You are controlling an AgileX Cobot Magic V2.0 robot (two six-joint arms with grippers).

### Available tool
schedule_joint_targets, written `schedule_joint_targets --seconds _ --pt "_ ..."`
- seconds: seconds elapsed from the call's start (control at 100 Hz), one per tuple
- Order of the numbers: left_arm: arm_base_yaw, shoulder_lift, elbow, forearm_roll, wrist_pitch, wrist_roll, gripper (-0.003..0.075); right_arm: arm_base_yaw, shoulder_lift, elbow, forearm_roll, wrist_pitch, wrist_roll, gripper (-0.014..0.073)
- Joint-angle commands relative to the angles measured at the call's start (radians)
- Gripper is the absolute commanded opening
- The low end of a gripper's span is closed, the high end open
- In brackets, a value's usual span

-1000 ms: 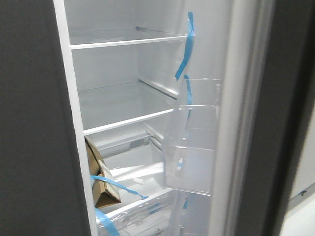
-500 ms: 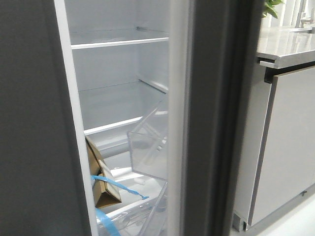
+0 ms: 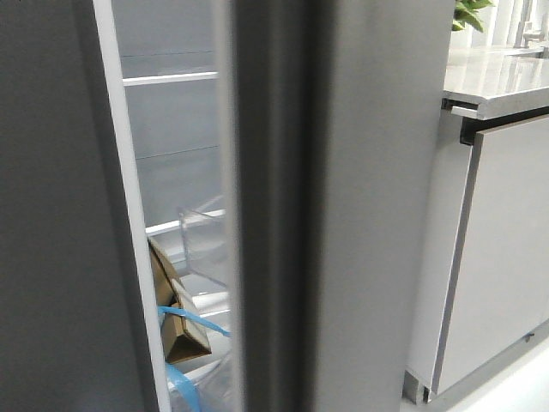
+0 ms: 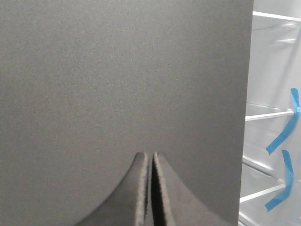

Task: Close fridge door

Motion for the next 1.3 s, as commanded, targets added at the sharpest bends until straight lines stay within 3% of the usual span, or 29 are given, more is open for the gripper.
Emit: schedule_joint_targets --seconds 0.0,0.62,0.82,1.29 --pt "-0.004 -0.02 0.035 -0.004 -0.073 -0.004 -0.002 0.024 0.018 -0.082 0.046 -0.041 -0.021 -0.0046" --pt "-0.004 -0.02 0.035 -0.004 -0.073 -0.004 -0.002 0.12 0.435 -0.579 0.101 -0.056 -0.021 -0.0046" --pt "-0.004 -0.02 0.035 -0.004 -0.073 -0.004 -0.002 0.13 0.554 -0.745 0.105 0.034 -0.021 -0.0046" --pt "-0.004 -0.02 0.035 -0.004 -0.073 -0.004 -0.002 0.126 0.559 -0.771 0.031 0.216 -0.021 -0.0046"
